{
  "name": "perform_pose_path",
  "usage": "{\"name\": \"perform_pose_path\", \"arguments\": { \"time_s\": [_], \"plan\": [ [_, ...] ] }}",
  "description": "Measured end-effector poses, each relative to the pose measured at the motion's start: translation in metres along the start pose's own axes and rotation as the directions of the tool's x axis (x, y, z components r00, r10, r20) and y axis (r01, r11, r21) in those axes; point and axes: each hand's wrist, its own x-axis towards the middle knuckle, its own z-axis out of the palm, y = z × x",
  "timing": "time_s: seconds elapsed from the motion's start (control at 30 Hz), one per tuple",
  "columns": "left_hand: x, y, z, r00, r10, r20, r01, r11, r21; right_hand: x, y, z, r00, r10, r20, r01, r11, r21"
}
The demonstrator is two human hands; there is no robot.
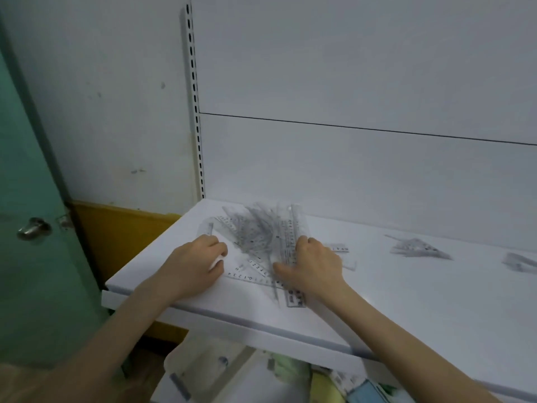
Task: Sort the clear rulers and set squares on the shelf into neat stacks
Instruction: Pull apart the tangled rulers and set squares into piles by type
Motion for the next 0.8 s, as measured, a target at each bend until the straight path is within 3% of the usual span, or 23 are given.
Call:
{"name": "perform_pose_path", "arguments": {
  "time_s": [0.23, 0.37, 0.5, 0.63, 0.8],
  "plan": [
    [0.034, 0.008, 0.009, 0.922, 0.362, 0.140, -0.340, 0.927, -0.157, -0.013, -0.006, 0.005, 0.980, 0.195, -0.037, -0.190, 0.974, 0.120],
    [0.039, 0.006, 0.011, 0.893, 0.438, 0.101, -0.422, 0.894, -0.150, -0.016, -0.009, 0.004, 0.969, 0.246, -0.031, -0.239, 0.960, 0.148],
    [0.045, 0.006, 0.013, 0.887, 0.450, 0.104, -0.430, 0.887, -0.170, -0.014, -0.008, 0.006, 0.964, 0.263, -0.028, -0.254, 0.950, 0.183],
    [0.051, 0.006, 0.014, 0.919, 0.372, 0.129, -0.298, 0.872, -0.389, -0.011, 0.000, 0.007, 0.958, 0.288, -0.012, -0.272, 0.916, 0.293],
    [0.055, 0.003, 0.007, 0.933, 0.343, 0.108, -0.232, 0.804, -0.548, -0.006, 0.010, 0.009, 0.948, 0.311, -0.069, -0.254, 0.869, 0.424]
  ]
}}
